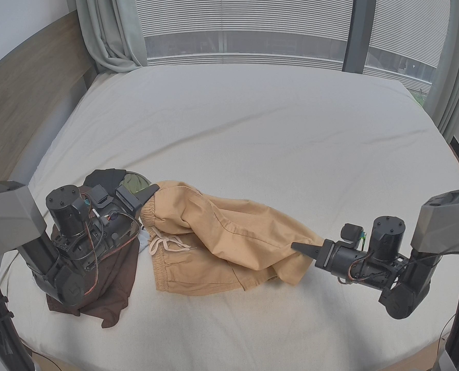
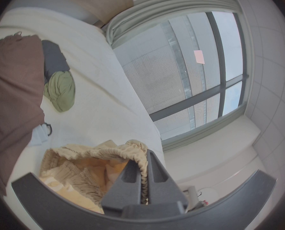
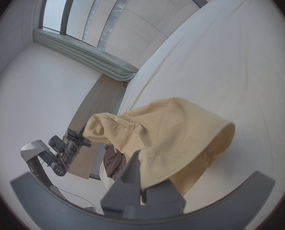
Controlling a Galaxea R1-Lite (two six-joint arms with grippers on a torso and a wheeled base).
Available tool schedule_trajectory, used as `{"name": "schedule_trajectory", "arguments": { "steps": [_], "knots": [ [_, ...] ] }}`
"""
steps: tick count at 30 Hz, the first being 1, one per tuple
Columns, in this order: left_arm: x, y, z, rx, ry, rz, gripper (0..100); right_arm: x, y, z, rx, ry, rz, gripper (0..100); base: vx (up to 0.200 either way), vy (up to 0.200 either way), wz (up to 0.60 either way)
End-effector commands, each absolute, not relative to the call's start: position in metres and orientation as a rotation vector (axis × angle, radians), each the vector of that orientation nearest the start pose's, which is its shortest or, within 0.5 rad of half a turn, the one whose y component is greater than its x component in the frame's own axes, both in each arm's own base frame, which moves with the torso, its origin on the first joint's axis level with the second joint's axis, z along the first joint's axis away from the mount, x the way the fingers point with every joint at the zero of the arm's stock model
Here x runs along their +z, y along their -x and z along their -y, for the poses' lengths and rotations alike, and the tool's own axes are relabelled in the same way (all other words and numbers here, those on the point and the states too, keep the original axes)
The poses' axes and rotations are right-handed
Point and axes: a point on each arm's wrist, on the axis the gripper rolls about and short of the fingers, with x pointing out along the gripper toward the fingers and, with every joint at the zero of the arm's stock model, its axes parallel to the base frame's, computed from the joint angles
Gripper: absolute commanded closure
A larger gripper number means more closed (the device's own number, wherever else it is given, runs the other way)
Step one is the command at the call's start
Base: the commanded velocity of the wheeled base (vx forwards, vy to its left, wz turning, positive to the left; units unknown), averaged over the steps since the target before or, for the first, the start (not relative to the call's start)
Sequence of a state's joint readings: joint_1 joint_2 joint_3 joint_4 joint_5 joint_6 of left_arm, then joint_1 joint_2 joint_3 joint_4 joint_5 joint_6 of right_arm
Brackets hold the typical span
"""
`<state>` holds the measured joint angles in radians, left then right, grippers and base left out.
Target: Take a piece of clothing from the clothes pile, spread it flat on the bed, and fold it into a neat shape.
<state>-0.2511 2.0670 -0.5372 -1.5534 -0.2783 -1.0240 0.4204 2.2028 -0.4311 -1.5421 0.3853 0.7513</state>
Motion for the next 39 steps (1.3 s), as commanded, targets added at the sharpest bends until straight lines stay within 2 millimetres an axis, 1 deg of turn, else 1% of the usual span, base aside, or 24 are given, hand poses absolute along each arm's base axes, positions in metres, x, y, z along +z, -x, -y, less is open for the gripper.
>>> {"name": "schedule_trajectory", "arguments": {
  "steps": [1,5,10,17,25,31,39],
  "knots": [
    [0.093,-0.311,0.087,-0.499,0.924,-0.245,100,0.062,-0.272,-0.118,0.682,-0.712,-0.456,100,0.000,0.000,0.00],
    [0.092,-0.308,0.089,-0.510,0.871,-0.239,100,0.067,-0.270,-0.114,0.678,-0.713,-0.441,100,0.000,0.000,0.00],
    [0.093,-0.309,0.087,-0.512,0.793,-0.210,100,0.071,-0.269,-0.111,0.676,-0.714,-0.429,100,0.000,0.000,0.00],
    [0.103,-0.306,0.086,-0.528,0.692,-0.152,100,0.081,-0.270,-0.106,0.676,-0.717,-0.385,100,0.000,0.000,0.00],
    [0.106,-0.307,0.084,-0.527,0.626,-0.122,100,0.092,-0.274,-0.096,0.658,-0.719,-0.329,100,0.000,0.000,0.00],
    [0.106,-0.308,0.077,-0.508,0.575,-0.105,100,0.101,-0.274,-0.090,0.654,-0.719,-0.291,100,0.000,0.000,0.00],
    [0.106,-0.309,0.075,-0.502,0.573,-0.098,100,0.106,-0.275,-0.087,0.650,-0.719,-0.267,100,0.000,0.000,0.00]
  ]
}}
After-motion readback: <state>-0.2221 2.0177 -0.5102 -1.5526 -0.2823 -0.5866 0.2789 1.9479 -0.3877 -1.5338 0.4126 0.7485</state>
